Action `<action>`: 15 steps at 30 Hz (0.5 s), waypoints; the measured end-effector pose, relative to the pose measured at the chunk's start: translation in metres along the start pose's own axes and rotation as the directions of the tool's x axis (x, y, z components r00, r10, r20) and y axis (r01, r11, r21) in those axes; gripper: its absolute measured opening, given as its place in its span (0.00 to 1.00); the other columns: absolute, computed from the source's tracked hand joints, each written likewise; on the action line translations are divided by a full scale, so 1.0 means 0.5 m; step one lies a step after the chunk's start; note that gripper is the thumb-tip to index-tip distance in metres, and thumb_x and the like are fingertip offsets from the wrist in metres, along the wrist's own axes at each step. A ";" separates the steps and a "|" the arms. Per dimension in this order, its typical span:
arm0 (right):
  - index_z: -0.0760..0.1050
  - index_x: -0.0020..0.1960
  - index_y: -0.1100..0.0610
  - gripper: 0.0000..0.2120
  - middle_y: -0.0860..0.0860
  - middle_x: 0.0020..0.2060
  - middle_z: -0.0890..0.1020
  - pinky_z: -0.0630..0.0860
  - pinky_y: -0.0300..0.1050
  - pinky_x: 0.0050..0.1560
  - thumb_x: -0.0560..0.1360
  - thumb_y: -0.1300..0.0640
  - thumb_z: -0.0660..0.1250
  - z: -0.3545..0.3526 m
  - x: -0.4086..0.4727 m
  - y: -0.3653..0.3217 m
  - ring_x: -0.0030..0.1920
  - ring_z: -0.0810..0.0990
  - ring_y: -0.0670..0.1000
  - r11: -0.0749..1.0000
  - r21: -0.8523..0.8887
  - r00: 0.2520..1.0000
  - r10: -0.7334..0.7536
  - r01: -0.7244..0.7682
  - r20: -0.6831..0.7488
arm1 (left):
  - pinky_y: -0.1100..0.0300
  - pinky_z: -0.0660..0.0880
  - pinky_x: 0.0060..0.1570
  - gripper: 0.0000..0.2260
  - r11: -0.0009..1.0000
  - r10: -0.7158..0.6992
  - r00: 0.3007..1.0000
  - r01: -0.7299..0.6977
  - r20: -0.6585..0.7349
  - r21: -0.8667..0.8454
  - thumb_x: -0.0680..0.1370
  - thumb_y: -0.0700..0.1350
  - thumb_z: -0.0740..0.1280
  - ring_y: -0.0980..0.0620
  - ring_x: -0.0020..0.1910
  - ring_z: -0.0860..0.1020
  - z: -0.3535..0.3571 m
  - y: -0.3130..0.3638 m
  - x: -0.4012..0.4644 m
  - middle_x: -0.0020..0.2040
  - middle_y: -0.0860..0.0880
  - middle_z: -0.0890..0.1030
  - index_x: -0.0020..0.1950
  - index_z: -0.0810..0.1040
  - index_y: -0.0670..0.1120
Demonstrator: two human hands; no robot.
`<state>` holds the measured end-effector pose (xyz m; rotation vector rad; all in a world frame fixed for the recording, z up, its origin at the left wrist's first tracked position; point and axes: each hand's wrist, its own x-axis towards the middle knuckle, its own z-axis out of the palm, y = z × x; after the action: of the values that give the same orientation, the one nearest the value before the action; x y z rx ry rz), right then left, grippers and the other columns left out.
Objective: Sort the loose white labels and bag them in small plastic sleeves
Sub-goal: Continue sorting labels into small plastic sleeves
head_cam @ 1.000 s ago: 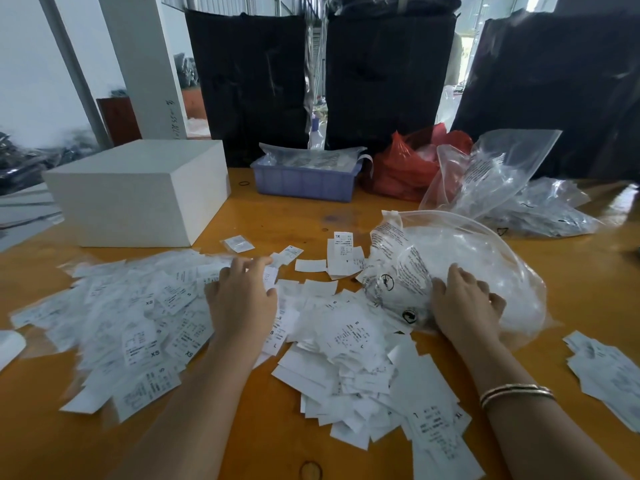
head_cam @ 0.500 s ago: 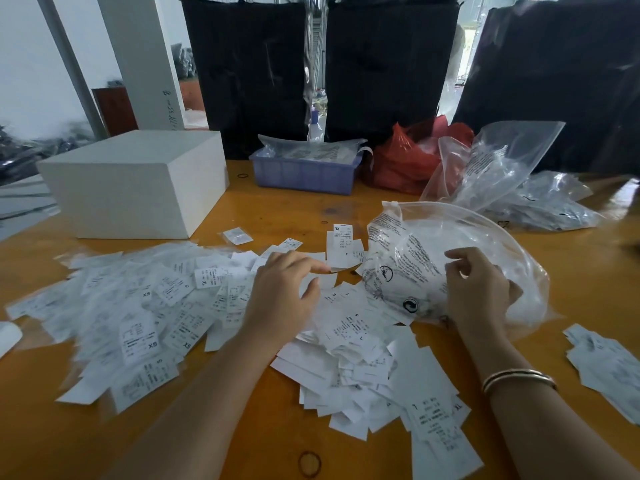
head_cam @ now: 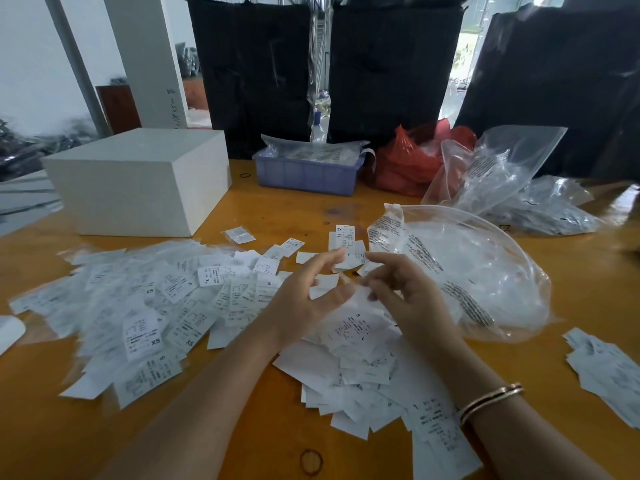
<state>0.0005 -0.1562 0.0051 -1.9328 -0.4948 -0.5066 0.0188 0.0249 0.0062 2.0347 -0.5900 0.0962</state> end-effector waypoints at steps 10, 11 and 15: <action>0.69 0.59 0.38 0.19 0.40 0.45 0.81 0.76 0.38 0.47 0.77 0.60 0.64 0.001 0.000 0.002 0.45 0.79 0.41 0.988 0.052 0.981 0.135 -0.143 0.141 | 0.71 0.73 0.43 0.02 0.970 -0.033 0.988 -0.005 -0.153 -0.245 0.75 0.46 0.70 0.63 0.43 0.80 -0.002 -0.011 0.007 0.40 0.59 0.83 0.42 0.80 0.53; 0.70 0.59 0.38 0.16 0.37 0.46 0.79 0.75 0.39 0.49 0.78 0.57 0.63 -0.001 0.000 0.005 0.48 0.77 0.39 0.986 -0.036 0.962 0.168 -0.164 0.215 | 0.72 0.74 0.43 0.02 0.948 -0.052 0.982 -0.008 -0.179 -0.318 0.75 0.45 0.69 0.61 0.42 0.81 -0.005 -0.011 0.007 0.40 0.56 0.83 0.43 0.80 0.50; 0.74 0.62 0.41 0.14 0.36 0.53 0.69 0.55 0.44 0.62 0.76 0.45 0.63 -0.008 0.001 0.023 0.58 0.63 0.38 0.885 -0.460 0.854 0.182 0.074 0.487 | 0.63 0.75 0.46 0.07 0.885 -0.132 0.960 0.002 -0.247 -0.465 0.72 0.53 0.66 0.58 0.44 0.81 -0.014 -0.004 0.005 0.40 0.53 0.84 0.43 0.81 0.52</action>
<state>0.0067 -0.1641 -0.0018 -2.5614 -0.7035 -0.0403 0.0229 0.0305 0.0090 1.5391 -0.3264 0.1741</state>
